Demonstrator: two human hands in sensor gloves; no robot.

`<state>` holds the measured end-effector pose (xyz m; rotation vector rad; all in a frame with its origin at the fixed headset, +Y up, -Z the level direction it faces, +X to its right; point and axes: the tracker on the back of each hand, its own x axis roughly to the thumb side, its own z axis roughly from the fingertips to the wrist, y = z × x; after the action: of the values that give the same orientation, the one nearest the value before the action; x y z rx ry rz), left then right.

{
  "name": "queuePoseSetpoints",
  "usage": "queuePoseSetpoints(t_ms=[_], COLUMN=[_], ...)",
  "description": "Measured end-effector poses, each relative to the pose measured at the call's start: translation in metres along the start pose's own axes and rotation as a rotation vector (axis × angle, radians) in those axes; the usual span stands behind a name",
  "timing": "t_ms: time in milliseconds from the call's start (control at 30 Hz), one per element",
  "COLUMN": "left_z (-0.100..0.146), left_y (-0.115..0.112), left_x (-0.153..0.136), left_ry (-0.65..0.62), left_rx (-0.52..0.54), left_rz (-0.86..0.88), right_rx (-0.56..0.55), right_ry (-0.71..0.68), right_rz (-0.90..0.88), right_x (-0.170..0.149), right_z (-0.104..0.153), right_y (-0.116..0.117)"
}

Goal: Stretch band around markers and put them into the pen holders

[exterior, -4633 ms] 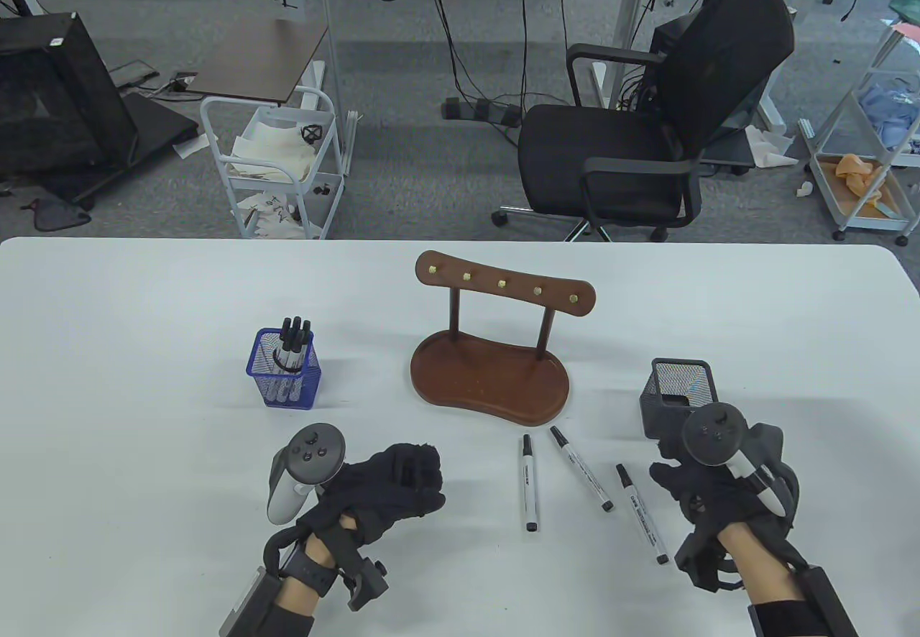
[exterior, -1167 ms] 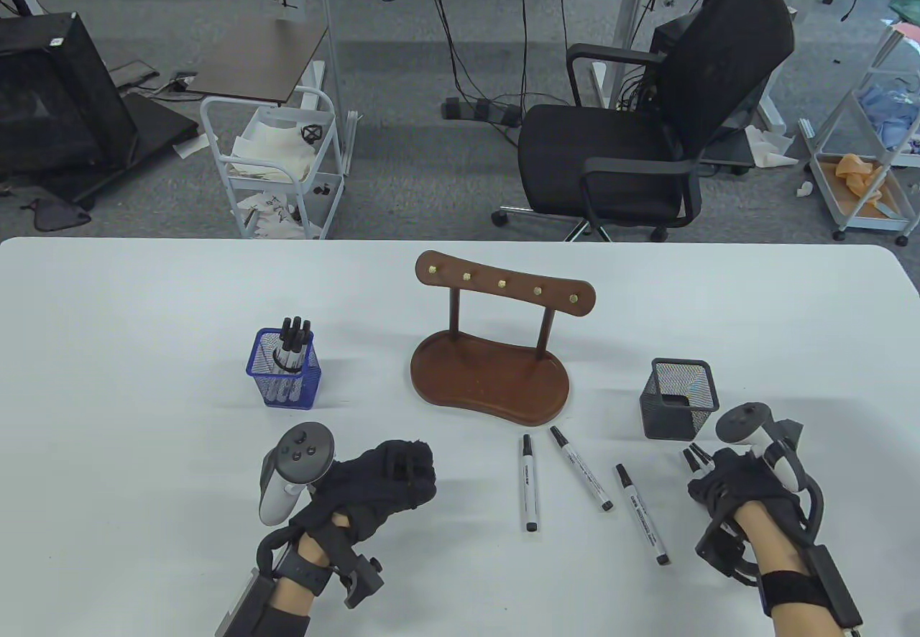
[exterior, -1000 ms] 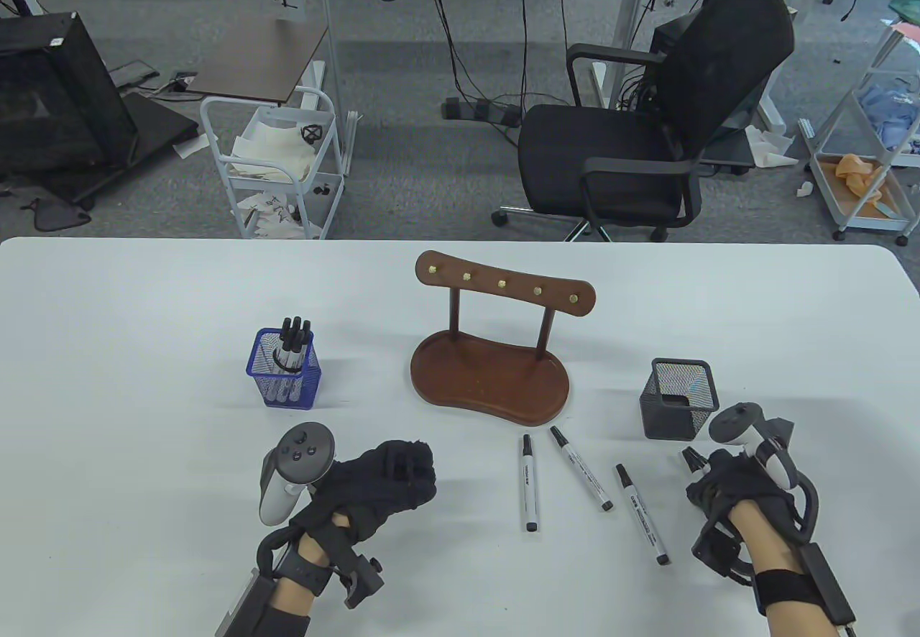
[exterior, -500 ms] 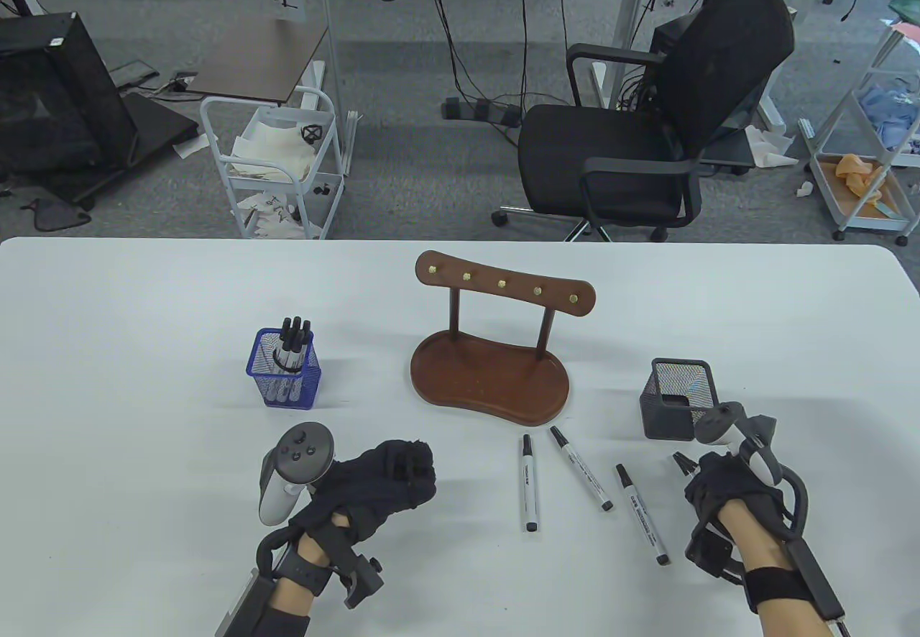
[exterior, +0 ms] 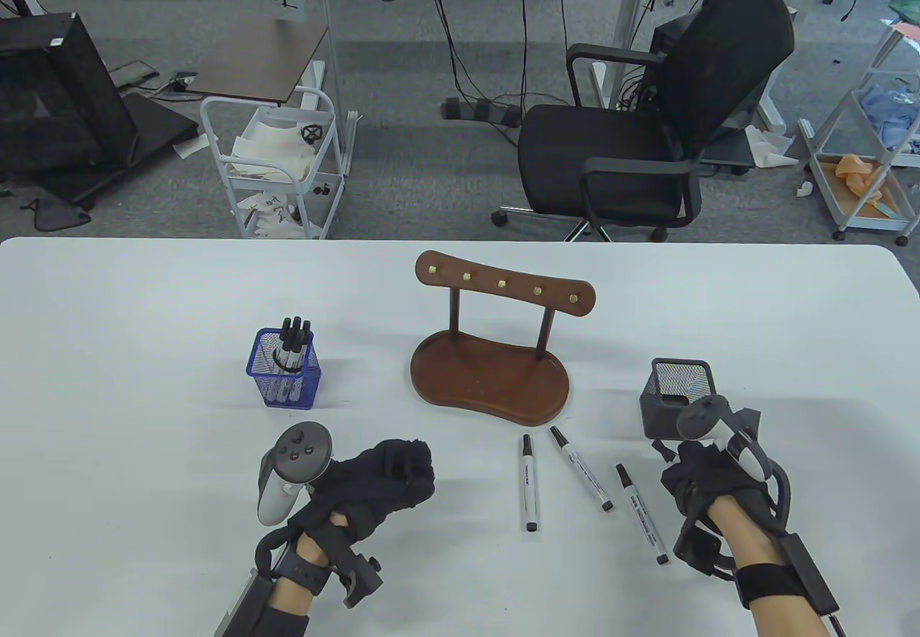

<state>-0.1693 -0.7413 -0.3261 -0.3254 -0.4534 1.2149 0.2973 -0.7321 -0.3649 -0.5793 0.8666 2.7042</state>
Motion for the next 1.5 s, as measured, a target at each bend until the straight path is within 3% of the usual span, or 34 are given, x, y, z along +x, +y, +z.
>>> queuePoseSetpoints(t_ms=[833, 1500], left_z=[-0.001, 0.0], left_y=[0.0, 0.0], left_x=[0.0, 0.0], left_ry=[0.001, 0.003], left_rx=[-0.006, -0.005], left_rz=[0.008, 0.018], right_rx=[0.066, 0.016], right_ry=[-0.128, -0.094], right_rz=[-0.108, 0.019], right_x=[0.007, 0.015], right_z=[0.017, 0.016], right_y=[0.01, 0.03])
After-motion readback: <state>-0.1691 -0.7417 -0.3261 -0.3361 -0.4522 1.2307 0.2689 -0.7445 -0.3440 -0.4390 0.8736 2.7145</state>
